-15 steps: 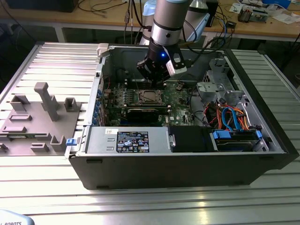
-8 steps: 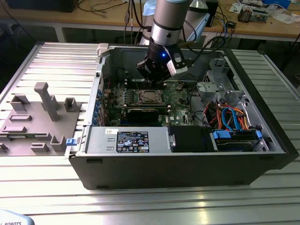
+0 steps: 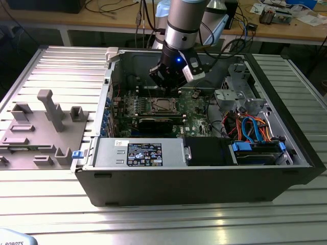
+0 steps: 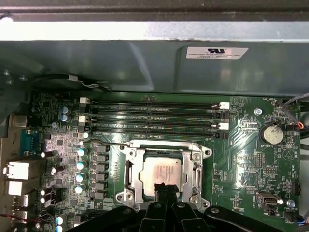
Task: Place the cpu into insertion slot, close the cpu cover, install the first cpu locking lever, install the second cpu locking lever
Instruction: 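Install the first cpu locking lever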
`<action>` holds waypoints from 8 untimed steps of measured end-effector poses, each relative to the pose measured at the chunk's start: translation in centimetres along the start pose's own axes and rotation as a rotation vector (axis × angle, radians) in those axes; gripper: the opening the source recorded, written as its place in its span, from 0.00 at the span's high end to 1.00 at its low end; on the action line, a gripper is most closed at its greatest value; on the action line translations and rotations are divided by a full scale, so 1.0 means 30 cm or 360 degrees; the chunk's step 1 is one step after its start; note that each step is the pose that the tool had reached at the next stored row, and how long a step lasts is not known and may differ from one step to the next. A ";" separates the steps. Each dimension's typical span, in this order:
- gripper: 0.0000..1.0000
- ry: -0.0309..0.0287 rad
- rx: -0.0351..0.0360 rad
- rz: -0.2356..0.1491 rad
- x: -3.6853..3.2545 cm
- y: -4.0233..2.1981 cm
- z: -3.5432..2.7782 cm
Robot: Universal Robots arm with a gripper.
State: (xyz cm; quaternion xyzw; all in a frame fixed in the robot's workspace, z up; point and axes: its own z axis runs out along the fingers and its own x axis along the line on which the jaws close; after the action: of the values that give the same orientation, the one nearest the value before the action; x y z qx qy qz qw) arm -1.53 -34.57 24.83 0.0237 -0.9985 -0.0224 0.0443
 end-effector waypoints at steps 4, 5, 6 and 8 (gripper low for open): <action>0.89 0.00008 0.0001 -0.0016 0.000 0.000 0.000; 0.89 0.00009 0.0002 -0.0020 0.000 0.000 0.000; 0.89 0.00011 0.0002 -0.0024 0.000 0.000 0.000; 0.89 0.00016 0.0003 -0.0033 0.001 0.000 0.000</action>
State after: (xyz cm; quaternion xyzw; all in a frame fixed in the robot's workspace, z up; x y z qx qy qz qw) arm -1.56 -34.57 24.83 0.0342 -0.9982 -0.0219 0.0445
